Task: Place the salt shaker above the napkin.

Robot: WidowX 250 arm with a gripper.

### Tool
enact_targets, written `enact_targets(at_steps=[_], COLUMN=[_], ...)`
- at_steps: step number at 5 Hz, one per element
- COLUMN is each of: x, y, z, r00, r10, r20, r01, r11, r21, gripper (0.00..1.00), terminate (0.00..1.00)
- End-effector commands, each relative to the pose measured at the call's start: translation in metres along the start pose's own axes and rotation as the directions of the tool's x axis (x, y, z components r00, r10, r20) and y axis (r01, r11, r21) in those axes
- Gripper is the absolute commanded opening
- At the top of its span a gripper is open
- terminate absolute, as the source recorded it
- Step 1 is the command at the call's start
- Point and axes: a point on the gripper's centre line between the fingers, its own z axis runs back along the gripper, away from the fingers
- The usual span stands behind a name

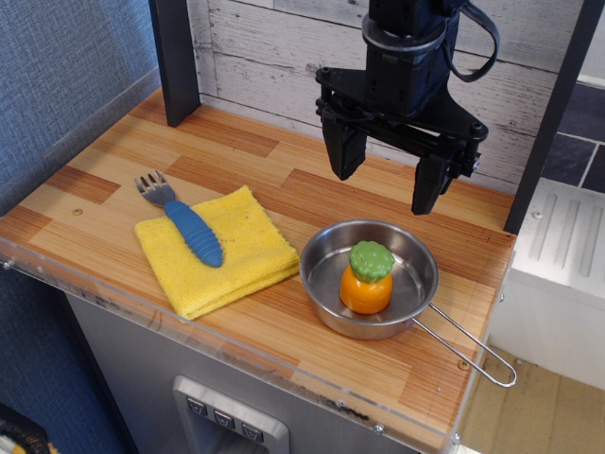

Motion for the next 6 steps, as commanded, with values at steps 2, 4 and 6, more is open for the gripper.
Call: enact_targets(at_steps=[2,4,6], x=[-0.005,-0.009,-0.014], y=[0.001,-0.001,-0.003], z=[-0.008,-0.019,-0.043], r00=[1.0,1.0,1.0], r10=[0.008,0.008,0.02], r20=[-0.018,-0.004,-0.024], r01=[-0.008,-0.008,-0.019], r11=[1.0,0.999,0.999], r21=[0.009,0.048,0.045], gripper=[1.0,1.0,1.0], terminate=[0.0,0.0,0.0])
